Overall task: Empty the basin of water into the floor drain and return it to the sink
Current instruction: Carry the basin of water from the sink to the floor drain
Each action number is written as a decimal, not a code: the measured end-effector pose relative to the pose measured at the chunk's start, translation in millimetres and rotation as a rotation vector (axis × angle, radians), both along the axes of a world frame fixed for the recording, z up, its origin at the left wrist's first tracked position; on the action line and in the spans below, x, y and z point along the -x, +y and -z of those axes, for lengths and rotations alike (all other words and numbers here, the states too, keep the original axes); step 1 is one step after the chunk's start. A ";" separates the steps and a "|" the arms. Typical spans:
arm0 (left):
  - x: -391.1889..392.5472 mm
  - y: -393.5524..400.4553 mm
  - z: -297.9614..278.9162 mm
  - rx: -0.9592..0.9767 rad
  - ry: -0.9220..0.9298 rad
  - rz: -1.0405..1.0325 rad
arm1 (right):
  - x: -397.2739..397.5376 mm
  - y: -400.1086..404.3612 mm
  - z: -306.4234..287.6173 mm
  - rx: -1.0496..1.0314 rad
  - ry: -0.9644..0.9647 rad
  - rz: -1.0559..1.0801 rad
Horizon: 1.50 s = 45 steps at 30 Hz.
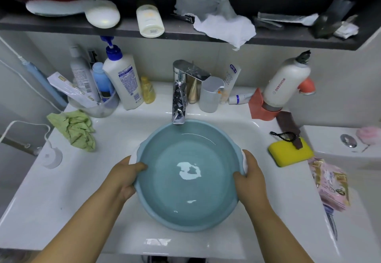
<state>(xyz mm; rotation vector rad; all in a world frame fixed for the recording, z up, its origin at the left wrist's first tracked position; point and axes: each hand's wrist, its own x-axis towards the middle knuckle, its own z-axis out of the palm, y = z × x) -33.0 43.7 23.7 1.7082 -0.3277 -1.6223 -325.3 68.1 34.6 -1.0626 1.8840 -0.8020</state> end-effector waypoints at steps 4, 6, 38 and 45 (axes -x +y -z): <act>14.4 3.0 -14.5 0.023 0.041 0.041 | 14.0 8.7 -12.4 -0.007 -0.002 0.062; 21.7 4.0 -21.6 0.018 0.054 0.064 | 21.0 15.6 -16.3 -0.016 -0.001 0.105; 289.0 -9.3 -138.1 0.136 0.394 0.837 | 137.2 227.4 -132.0 0.528 -0.503 1.254; 355.8 34.2 -140.7 0.095 0.448 1.013 | 157.5 283.8 -139.5 0.606 -0.494 1.553</act>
